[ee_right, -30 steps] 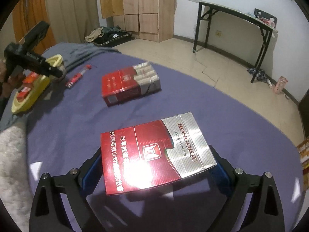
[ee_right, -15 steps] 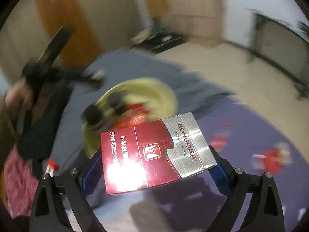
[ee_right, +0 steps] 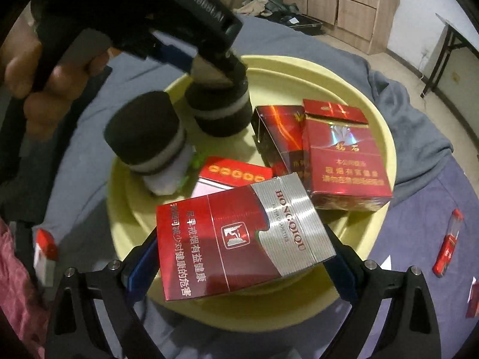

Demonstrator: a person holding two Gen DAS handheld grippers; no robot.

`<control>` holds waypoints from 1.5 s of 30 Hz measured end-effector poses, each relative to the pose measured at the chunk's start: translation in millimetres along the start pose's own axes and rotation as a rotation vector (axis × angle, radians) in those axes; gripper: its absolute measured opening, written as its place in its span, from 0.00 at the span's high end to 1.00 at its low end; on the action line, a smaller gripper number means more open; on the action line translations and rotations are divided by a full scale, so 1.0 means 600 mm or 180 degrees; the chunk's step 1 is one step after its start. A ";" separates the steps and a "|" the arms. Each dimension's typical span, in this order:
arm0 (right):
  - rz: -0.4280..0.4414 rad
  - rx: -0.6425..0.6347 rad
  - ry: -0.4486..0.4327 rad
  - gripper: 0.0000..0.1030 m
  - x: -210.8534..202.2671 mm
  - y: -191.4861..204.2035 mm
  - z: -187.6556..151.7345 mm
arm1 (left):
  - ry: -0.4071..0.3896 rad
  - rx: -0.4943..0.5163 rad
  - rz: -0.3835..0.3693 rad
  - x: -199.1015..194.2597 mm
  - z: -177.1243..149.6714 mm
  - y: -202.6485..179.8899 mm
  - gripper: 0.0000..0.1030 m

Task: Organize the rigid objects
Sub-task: 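Drop both held items into the yellow tray and open both tools, then grasp the red tube with the left tool while the right grasps the silver-red pack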

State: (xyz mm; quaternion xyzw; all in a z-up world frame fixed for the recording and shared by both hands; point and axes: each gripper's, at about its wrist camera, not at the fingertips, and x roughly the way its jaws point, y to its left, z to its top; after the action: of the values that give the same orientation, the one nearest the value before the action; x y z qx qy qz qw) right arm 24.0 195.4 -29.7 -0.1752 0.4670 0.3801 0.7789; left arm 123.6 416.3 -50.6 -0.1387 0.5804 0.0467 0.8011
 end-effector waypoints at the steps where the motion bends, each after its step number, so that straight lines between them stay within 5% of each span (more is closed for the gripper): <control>1: 0.0022 0.0018 -0.0017 0.06 0.004 0.002 -0.002 | -0.0006 0.0000 -0.0005 0.001 0.003 -0.002 0.50; 5: -0.0040 0.0081 -0.0090 0.04 0.016 0.010 -0.001 | -0.0005 0.0028 0.0094 -0.001 0.006 -0.009 0.47; 9: 0.0111 0.0094 -0.0124 0.00 -0.016 0.022 -0.014 | -0.0120 0.0095 0.0106 -0.024 0.006 -0.030 0.14; 14: 0.0215 0.0182 -0.0208 0.00 -0.110 0.010 -0.045 | -0.0263 0.0310 -0.0083 -0.093 0.008 -0.081 0.00; 19: 0.0021 0.0539 -0.0512 0.00 -0.251 -0.106 -0.117 | -0.0340 0.0662 -0.0250 -0.134 -0.002 -0.178 0.00; 24: -0.0966 0.0835 -0.0478 0.00 -0.308 -0.305 -0.245 | -0.0188 0.1019 -0.0381 -0.090 -0.024 -0.319 0.00; 27: -0.1262 0.0880 -0.0497 0.00 -0.298 -0.382 -0.298 | -0.0016 0.0937 -0.0459 -0.031 -0.041 -0.377 0.00; 31: -0.1060 0.1045 -0.0655 0.00 -0.267 -0.443 -0.323 | 0.0157 0.0910 -0.0364 0.060 -0.068 -0.443 0.02; 37: -0.0742 0.1029 -0.0923 0.00 -0.220 -0.486 -0.342 | 0.0093 0.0844 -0.0269 0.129 -0.068 -0.483 0.05; 41: -0.0830 0.0702 -0.0854 0.00 -0.189 -0.502 -0.341 | 0.0025 0.0793 -0.0307 0.150 -0.063 -0.489 0.21; 45: -0.0904 0.0519 -0.0813 0.00 -0.162 -0.515 -0.331 | -0.0023 0.0897 -0.0282 0.164 -0.068 -0.497 0.26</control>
State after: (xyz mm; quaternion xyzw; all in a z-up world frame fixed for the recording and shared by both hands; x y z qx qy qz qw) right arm 112.7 -171.6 -71.5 -0.1261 0.3642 0.2466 0.8892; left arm 188.0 110.9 -105.1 -0.0502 0.5716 -0.0702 0.8160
